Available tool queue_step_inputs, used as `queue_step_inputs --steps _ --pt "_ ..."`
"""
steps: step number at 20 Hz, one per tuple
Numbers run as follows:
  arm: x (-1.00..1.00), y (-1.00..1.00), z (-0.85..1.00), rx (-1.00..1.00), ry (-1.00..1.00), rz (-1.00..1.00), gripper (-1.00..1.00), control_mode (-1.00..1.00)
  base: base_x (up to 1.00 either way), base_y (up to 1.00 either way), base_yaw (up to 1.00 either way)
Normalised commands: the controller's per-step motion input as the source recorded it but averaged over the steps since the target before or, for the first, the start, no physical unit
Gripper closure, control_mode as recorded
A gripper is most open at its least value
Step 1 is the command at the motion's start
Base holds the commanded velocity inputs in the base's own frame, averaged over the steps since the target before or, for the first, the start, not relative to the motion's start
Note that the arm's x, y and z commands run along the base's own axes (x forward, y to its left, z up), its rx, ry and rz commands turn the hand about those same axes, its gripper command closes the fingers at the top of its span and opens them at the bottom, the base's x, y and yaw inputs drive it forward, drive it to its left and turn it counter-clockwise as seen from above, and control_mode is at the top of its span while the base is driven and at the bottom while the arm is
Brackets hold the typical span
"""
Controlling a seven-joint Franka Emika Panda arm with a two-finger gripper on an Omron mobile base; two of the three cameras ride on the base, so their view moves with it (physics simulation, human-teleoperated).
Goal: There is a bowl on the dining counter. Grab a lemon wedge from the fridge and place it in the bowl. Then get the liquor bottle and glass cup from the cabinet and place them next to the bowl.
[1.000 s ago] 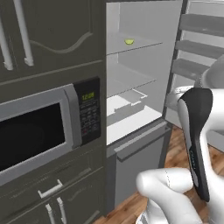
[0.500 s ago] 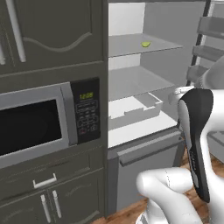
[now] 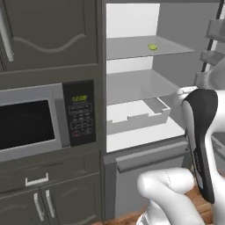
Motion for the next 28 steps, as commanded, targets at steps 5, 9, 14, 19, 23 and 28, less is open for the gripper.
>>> queue_step_inputs --steps 5,9,14,19,23,28 --pt "0.0 0.0 0.0 0.0 0.0 0.0 -1.0 1.0 0.85 0.0 0.02" --pt "0.0 0.0 0.0 0.0 0.0 0.0 -1.0 1.0 0.82 0.0 0.0" --pt "0.0 0.0 0.0 0.0 0.0 0.0 -1.0 1.0 0.3 -0.22 0.0" --pt "0.0 -0.39 0.29 0.0 -0.01 0.0 -1.0 -1.0 0.0 0.0 0.0" --pt "0.11 -0.49 0.43 0.0 -0.05 0.0 -1.0 -1.0 0.0 0.0 0.0" --pt "0.41 -0.35 0.39 0.0 -0.01 0.0 -1.0 -1.0 0.0 0.0 0.0"
